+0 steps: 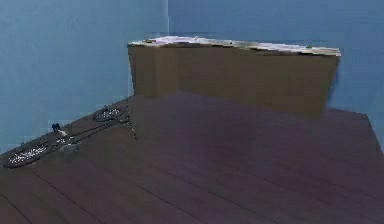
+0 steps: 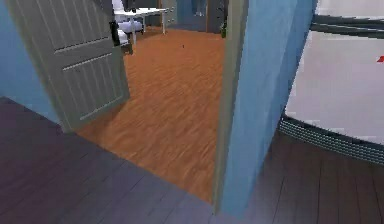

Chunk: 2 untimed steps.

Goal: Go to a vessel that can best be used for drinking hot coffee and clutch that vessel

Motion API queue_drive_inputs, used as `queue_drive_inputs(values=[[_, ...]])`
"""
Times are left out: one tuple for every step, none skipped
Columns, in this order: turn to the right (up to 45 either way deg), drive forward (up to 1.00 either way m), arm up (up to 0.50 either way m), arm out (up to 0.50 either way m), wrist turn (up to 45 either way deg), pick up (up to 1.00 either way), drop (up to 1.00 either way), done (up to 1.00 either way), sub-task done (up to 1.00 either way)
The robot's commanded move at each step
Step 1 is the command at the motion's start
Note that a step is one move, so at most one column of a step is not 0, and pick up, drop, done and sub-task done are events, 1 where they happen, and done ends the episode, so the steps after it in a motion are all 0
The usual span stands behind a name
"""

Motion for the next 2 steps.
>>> queue_drive_inputs(values=[[45.0, 0.00, 0.00, 0.00, 0.0, 0.00, 0.00, 0.00, 0.00], [21.0, 0.00, 0.00, 0.00, 0.0, 0.00, 0.00, 0.00, 0.00]])
